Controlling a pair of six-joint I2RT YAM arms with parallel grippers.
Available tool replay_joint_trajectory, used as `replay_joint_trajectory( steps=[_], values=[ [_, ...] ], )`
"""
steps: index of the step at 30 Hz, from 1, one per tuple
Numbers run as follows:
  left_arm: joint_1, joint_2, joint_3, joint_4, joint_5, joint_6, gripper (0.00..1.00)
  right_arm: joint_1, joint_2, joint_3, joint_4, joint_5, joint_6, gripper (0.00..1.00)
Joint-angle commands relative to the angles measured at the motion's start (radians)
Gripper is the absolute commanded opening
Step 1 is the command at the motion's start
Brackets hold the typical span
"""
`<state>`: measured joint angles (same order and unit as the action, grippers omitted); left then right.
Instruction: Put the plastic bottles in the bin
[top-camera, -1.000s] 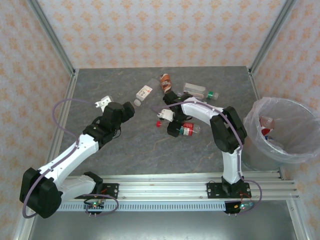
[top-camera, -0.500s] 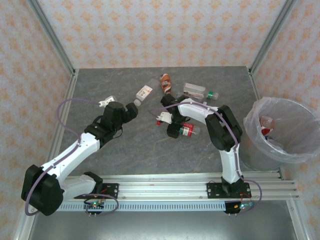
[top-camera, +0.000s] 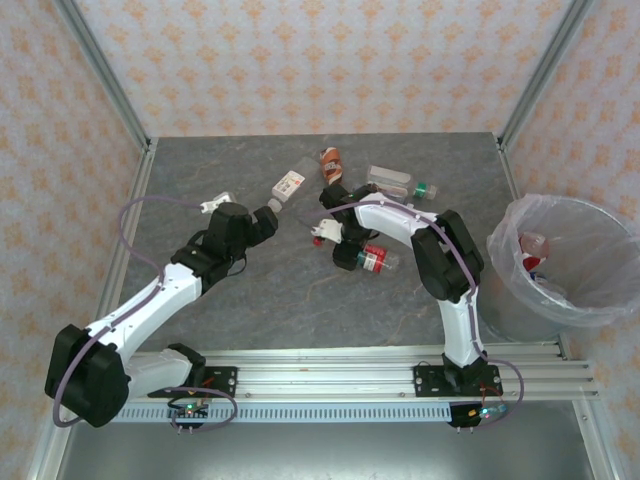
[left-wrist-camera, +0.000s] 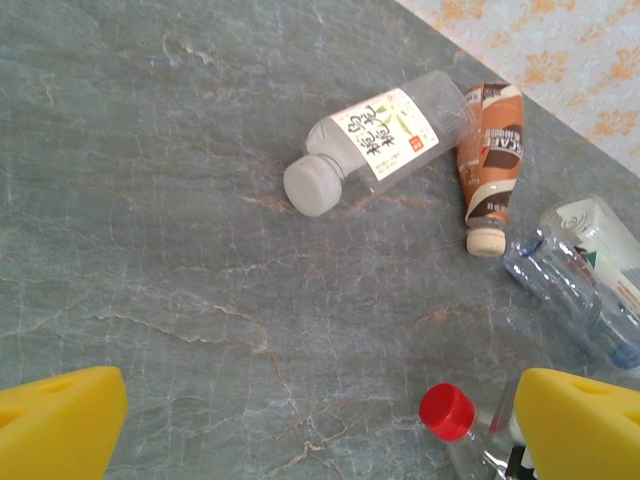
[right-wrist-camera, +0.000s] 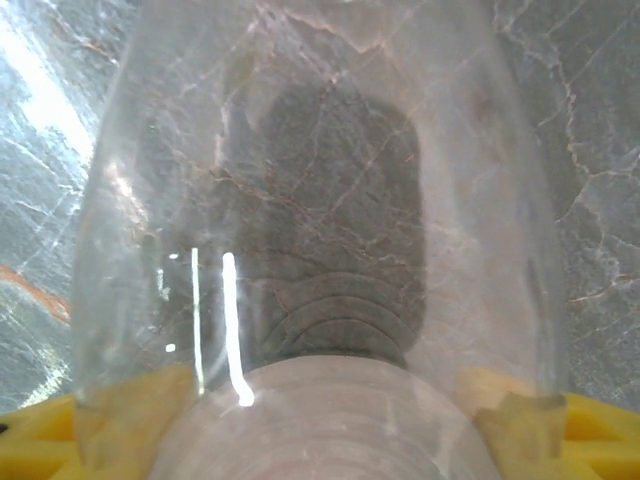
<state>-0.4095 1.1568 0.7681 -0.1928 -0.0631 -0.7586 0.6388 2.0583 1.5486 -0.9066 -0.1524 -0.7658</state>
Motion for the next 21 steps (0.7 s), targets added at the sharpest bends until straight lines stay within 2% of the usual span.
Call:
replay_joint_trajectory(
  steps=[1,14,21],
  values=[
    [0.009,0.014,0.017,0.018,0.016,0.013,1.00,0.001,0.010,0.027,-0.055,0.028,0.016,0.59],
    [0.009,0.024,0.012,0.025,0.018,0.010,1.00,-0.001,-0.096,0.002,-0.045,0.011,0.039,0.55],
    [0.010,0.036,0.013,0.035,0.030,0.007,1.00,-0.001,-0.254,-0.108,0.070,0.104,0.083,0.53]
  ],
)
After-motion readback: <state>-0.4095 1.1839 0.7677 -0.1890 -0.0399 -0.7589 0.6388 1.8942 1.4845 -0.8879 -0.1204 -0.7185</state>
